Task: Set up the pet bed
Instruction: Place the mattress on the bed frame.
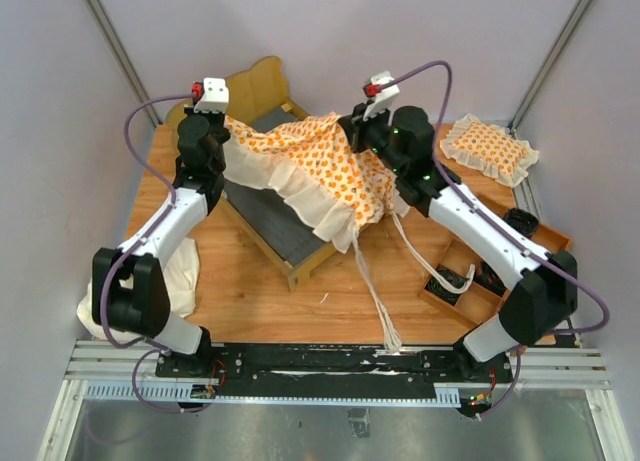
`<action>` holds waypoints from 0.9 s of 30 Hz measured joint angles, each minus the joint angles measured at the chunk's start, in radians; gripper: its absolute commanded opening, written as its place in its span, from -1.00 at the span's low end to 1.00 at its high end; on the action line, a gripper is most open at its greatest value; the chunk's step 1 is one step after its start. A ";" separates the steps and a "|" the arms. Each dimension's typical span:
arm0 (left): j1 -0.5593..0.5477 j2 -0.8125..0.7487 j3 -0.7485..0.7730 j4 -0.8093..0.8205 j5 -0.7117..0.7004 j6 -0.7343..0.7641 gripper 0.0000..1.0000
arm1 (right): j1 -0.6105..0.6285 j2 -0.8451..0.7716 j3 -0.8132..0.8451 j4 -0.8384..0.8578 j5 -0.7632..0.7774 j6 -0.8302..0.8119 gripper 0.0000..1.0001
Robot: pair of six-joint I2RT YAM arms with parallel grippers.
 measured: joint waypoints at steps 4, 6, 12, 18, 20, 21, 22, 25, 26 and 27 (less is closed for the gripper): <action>0.016 0.118 0.035 0.022 -0.041 0.007 -0.99 | 0.080 0.130 0.030 0.055 0.060 0.029 -0.99; 0.016 0.195 0.061 0.036 -0.072 0.027 -1.00 | 0.122 0.196 0.044 0.077 0.083 0.052 -0.99; 0.022 0.362 0.153 0.103 -0.182 0.120 -1.00 | 0.222 0.322 0.069 0.109 0.134 0.106 -0.99; 0.030 0.398 0.198 0.204 -0.285 0.205 -0.95 | 0.238 0.333 0.064 0.191 0.173 0.158 -0.99; 0.031 0.396 0.198 0.233 -0.302 0.216 -0.90 | 0.238 0.333 0.056 0.217 0.193 0.163 -0.99; 0.031 0.394 0.198 0.245 -0.309 0.217 -0.89 | 0.238 0.335 0.053 0.223 0.203 0.164 -1.00; 0.033 0.394 0.198 0.253 -0.311 0.218 -0.87 | 0.238 0.337 0.053 0.227 0.211 0.165 -0.99; 0.040 0.394 0.193 0.253 -0.318 0.212 -0.76 | 0.238 0.349 0.051 0.229 0.204 0.151 -0.51; 0.043 0.394 0.188 0.253 -0.325 0.211 -0.62 | 0.238 0.351 0.051 0.224 0.196 0.145 -0.31; 0.046 0.394 0.182 0.251 -0.332 0.208 -0.41 | 0.238 0.351 0.051 0.208 0.188 0.129 -0.14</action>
